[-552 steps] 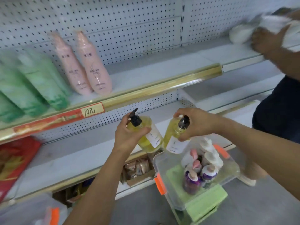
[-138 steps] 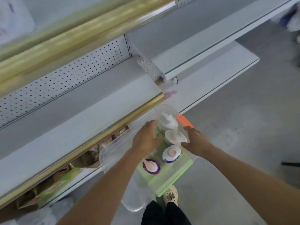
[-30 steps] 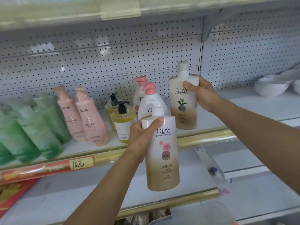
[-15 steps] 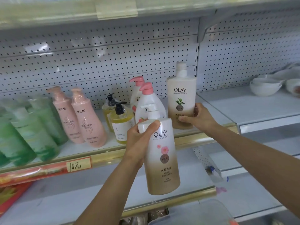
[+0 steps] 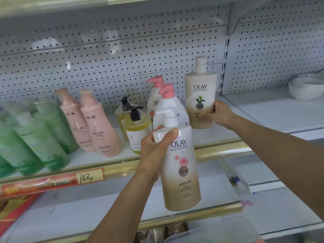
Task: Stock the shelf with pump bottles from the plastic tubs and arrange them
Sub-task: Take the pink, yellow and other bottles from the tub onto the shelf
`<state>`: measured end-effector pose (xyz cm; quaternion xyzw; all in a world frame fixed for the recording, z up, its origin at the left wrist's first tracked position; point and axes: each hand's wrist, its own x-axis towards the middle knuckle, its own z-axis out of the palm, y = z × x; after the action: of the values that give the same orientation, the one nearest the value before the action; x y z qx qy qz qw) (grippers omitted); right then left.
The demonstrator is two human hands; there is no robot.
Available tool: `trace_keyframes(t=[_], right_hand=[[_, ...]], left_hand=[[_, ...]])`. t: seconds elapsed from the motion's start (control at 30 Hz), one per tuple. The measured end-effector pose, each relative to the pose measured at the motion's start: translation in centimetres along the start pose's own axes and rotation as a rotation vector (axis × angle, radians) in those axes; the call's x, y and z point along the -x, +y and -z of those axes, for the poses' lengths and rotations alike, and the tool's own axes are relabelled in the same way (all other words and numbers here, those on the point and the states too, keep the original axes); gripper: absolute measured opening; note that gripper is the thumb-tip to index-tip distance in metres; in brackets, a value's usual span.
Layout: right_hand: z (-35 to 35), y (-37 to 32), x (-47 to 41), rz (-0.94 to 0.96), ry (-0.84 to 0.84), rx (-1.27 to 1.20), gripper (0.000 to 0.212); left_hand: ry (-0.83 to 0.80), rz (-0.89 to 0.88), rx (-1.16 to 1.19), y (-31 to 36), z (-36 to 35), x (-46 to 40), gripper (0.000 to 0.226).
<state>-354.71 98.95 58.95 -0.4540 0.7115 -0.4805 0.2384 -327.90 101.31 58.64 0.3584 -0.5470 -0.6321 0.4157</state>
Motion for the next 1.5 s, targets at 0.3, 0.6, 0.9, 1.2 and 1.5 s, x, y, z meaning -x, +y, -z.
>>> trace_keyframes(t=[0.3,0.6,0.9,1.2,1.5], right_hand=[[0.0,-0.2,-1.0,0.009,-0.044,-0.016,0.056],[-1.4,0.0,0.7,-0.052,0.142,0.091,0.075],[-1.2,-2.6,13.0,0.160,-0.225,-0.197,0.031],[-1.6,-1.6,17.6,0.107,-0.297,-0.323,0.070],[2.2,-2.3,13.6,0.228,-0.041,-0.375,0.078]], left_hand=[[-0.007,-0.023,0.023,0.1,0.5,-0.3,0.029],[0.003,-0.011,0.002,0.7,-0.1,0.7,0.029],[-0.001,-0.085,0.026,1.8,-1.4,2.1,0.020],[-0.038,-0.255,0.052,4.0,-5.4,2.7,0.040],[-0.189,-0.435,-0.308,5.2,-7.5,0.8,0.067]])
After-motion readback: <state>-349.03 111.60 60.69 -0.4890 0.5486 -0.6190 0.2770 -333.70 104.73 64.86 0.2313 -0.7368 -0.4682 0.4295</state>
